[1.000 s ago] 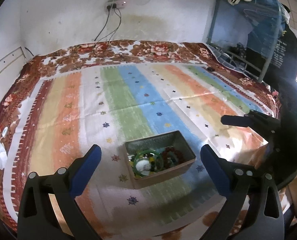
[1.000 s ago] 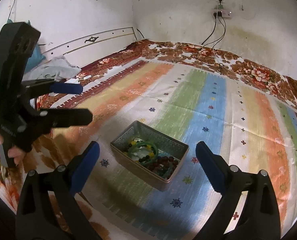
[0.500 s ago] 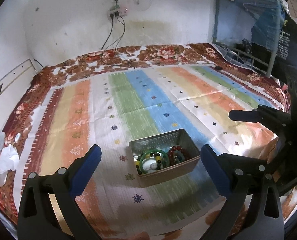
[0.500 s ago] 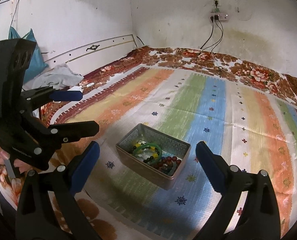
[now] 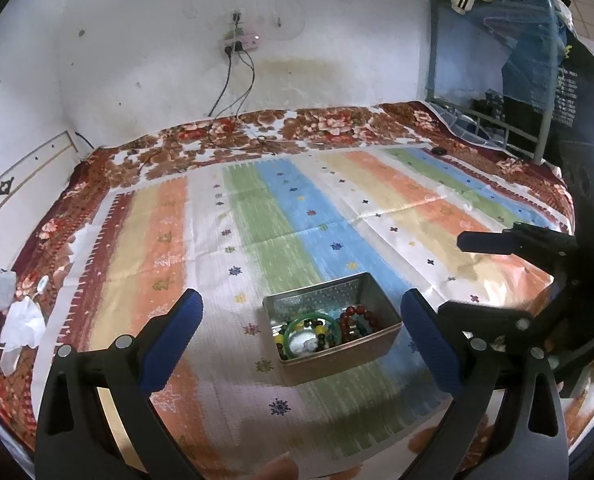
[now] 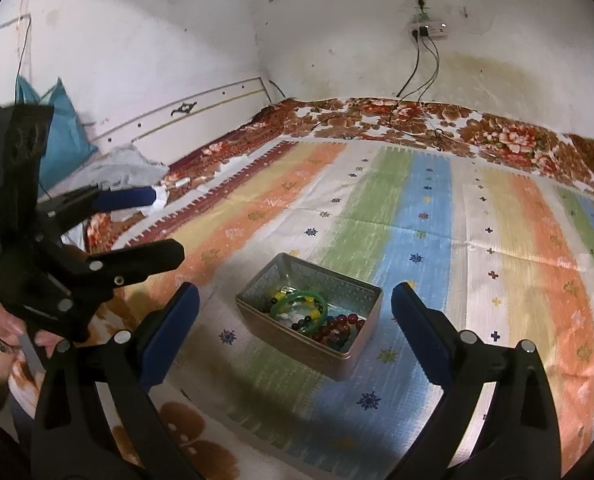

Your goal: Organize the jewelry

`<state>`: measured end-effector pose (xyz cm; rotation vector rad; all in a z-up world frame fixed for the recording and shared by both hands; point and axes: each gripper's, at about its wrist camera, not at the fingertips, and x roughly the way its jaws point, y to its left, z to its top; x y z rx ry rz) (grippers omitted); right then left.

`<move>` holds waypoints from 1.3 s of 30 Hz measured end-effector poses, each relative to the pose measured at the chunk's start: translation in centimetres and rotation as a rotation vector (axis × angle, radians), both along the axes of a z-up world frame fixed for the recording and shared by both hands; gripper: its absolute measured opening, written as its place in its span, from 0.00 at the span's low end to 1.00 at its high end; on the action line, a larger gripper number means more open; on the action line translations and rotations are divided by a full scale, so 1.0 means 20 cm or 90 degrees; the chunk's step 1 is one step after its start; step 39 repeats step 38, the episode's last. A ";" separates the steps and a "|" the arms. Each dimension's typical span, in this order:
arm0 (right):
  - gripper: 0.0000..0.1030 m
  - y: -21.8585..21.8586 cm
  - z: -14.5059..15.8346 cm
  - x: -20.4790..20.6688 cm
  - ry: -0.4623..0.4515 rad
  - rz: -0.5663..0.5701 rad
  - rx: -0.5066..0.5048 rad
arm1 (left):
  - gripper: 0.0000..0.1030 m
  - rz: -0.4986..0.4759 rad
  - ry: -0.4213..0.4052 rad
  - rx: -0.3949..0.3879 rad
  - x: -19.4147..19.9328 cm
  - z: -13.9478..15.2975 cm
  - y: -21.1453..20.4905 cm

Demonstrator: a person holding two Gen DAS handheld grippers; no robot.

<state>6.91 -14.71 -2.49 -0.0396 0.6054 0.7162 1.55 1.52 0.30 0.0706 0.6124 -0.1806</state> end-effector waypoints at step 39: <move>0.93 -0.04 -0.02 0.03 0.030 -0.018 0.012 | 0.94 -0.006 -0.035 0.011 -0.04 0.03 -0.03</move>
